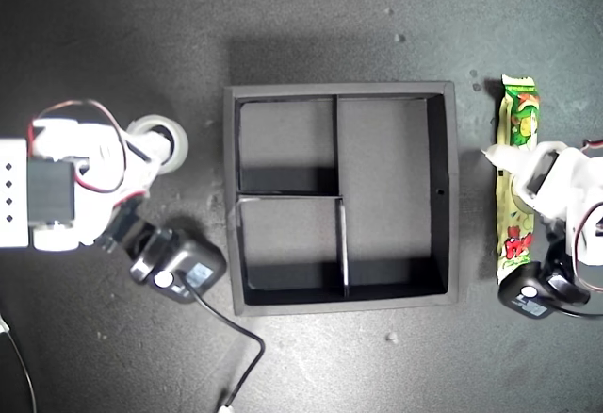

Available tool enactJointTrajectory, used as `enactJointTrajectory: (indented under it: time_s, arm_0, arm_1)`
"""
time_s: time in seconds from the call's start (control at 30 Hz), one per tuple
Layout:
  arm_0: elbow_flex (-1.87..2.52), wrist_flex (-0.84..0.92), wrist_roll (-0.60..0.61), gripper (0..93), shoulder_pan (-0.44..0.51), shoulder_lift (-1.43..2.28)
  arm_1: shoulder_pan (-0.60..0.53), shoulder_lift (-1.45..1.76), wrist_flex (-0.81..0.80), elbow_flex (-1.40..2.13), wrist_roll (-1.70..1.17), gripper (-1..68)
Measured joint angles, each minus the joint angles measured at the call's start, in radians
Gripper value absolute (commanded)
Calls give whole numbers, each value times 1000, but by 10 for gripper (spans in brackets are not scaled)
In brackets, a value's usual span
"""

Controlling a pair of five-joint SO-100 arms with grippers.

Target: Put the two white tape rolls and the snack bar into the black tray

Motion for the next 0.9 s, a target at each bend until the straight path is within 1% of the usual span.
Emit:
enactJointTrajectory:
  time_s: [0.13,0.3,0.43,0.57,0.9]
  arm_0:
    - [0,-26,17,94,-28,-21]
    - [0,-57,44,68,-31,-43]
    - [0,-89,75,52,-35,-48]
    - [23,-130,94,42,-46,-55]
    - [55,-160,106,14,-78,-55]
  arm_1:
    - [0,0,-34,32,0,249]
    - [6,0,-123,77,0,180]
    - [18,2,-229,126,0,166]
    - [37,5,-299,167,-8,154]
    - [51,5,-313,175,-9,113]
